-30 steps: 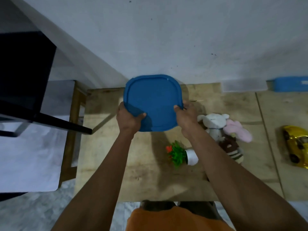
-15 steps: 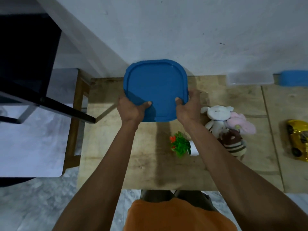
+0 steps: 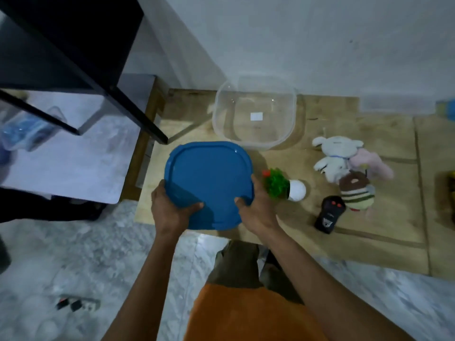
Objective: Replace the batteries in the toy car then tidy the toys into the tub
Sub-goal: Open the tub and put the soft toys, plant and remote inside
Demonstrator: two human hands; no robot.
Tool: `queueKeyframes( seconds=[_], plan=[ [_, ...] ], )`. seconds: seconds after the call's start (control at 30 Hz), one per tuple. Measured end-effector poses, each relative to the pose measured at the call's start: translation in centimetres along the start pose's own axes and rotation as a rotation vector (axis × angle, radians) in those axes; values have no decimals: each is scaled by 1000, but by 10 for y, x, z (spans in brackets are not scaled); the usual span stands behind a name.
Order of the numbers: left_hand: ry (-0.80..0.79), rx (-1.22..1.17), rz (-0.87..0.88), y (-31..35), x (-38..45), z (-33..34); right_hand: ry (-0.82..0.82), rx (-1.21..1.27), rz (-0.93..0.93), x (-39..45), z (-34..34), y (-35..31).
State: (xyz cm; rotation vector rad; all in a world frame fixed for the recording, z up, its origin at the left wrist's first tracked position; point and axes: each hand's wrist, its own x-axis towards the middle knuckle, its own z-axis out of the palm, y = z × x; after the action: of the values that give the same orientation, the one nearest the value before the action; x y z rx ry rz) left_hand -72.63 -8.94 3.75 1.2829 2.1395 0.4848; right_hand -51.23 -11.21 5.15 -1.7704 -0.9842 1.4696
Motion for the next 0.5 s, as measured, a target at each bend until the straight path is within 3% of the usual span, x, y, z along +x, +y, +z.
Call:
queueKeyframes(
  seconds=[0.13,0.5],
  plan=[
    [-68,48,-35,-29,-13,18,-11,-36,144,-15,10,30],
    [-210,243,-59,-30,6,34,98,-104,256,1,26,42]
  ],
)
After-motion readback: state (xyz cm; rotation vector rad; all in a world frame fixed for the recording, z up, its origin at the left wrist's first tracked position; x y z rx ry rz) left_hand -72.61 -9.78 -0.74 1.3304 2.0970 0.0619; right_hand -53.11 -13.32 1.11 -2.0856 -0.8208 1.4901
